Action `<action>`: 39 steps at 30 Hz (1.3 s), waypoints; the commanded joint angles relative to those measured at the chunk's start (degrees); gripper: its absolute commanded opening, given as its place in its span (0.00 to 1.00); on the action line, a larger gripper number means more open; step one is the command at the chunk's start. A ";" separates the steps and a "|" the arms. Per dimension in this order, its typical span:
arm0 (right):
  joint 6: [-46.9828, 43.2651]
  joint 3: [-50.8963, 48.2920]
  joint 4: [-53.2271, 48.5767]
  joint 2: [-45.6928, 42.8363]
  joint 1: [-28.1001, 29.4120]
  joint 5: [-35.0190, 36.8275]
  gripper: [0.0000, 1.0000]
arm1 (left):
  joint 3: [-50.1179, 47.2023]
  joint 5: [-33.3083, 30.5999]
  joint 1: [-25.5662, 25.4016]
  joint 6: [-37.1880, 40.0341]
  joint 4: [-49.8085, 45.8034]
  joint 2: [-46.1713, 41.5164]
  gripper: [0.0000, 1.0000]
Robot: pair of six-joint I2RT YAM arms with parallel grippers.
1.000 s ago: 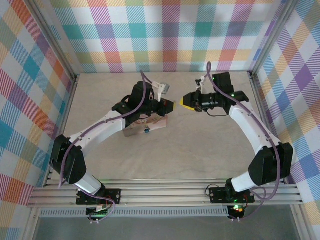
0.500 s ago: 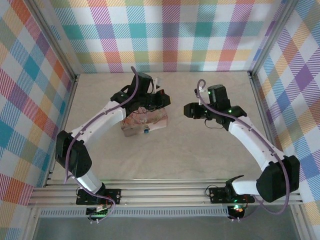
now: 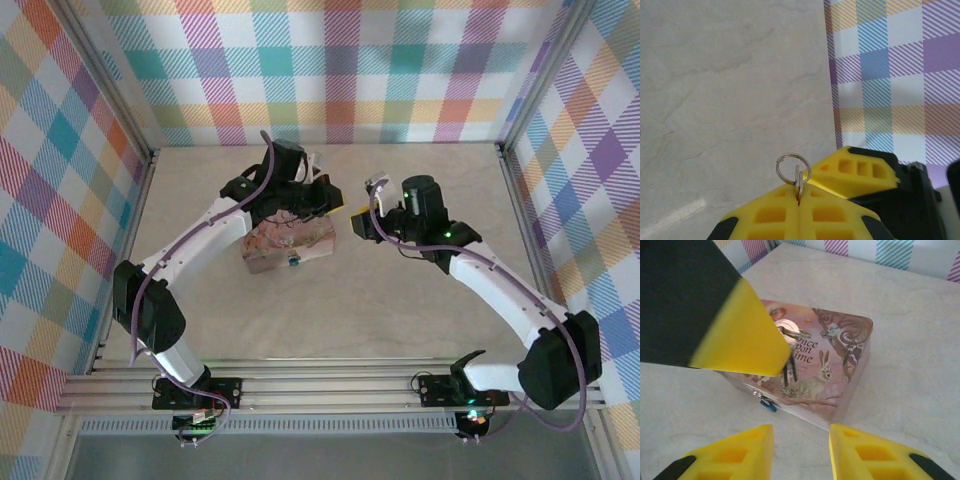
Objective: Unlock the padlock with the key
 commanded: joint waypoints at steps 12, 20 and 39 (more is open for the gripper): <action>-11.33 6.93 0.21 5.12 1.65 -3.67 0.41 | 2.10 3.26 0.06 -0.52 -2.07 -0.27 0.00; -15.75 8.11 -0.88 6.82 2.32 -5.37 0.31 | 4.74 5.01 0.07 0.27 -3.52 1.59 0.00; -20.35 3.67 0.04 2.25 2.32 -7.85 0.00 | 6.60 6.80 0.14 2.65 -8.77 3.40 0.00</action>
